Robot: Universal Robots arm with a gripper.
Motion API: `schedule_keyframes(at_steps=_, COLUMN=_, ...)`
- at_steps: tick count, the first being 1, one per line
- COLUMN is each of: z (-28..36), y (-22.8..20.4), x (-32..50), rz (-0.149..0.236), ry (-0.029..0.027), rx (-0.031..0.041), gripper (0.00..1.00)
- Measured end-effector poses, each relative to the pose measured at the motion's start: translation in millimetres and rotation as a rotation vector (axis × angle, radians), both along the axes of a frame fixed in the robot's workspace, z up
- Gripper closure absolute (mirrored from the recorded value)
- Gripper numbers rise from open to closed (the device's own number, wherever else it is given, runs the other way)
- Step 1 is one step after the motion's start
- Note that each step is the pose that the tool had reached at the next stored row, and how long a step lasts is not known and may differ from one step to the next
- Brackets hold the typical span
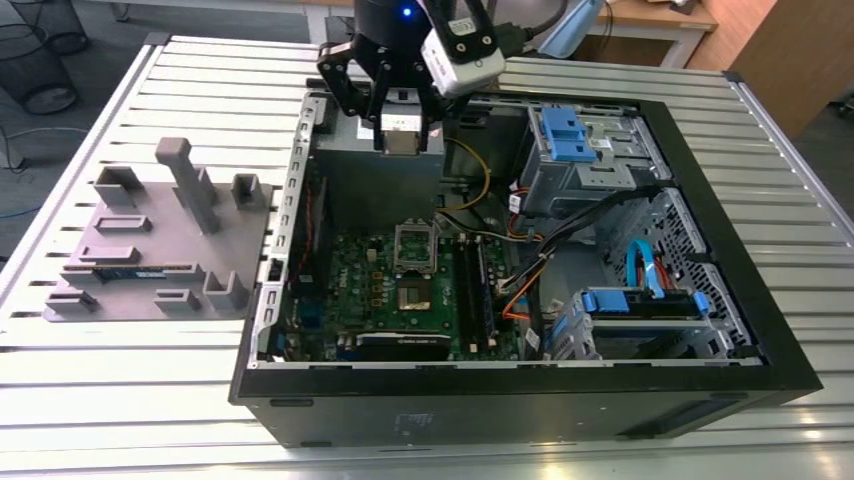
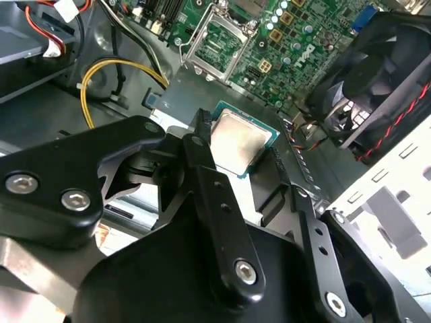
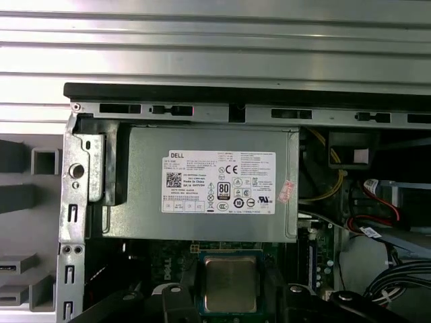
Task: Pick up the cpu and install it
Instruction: 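Pick up the cpu and move it towards the insertion slot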
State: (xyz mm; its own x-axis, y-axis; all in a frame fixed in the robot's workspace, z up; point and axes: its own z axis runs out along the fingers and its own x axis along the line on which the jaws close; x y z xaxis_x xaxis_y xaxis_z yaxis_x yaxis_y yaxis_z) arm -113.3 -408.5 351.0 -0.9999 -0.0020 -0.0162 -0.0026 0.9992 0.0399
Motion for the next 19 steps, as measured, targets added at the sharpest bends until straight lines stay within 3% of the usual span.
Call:
schedule_keyframes(at_steps=7, z=-0.4, y=-2.0, x=0.2, rz=0.000, ry=0.0000, rx=0.0000, gripper=0.53)
schedule_keyframes(at_steps=19, z=-4.6, y=-18.4, x=0.1, rz=0.000, ry=0.0000, rx=0.0001, gripper=0.53)
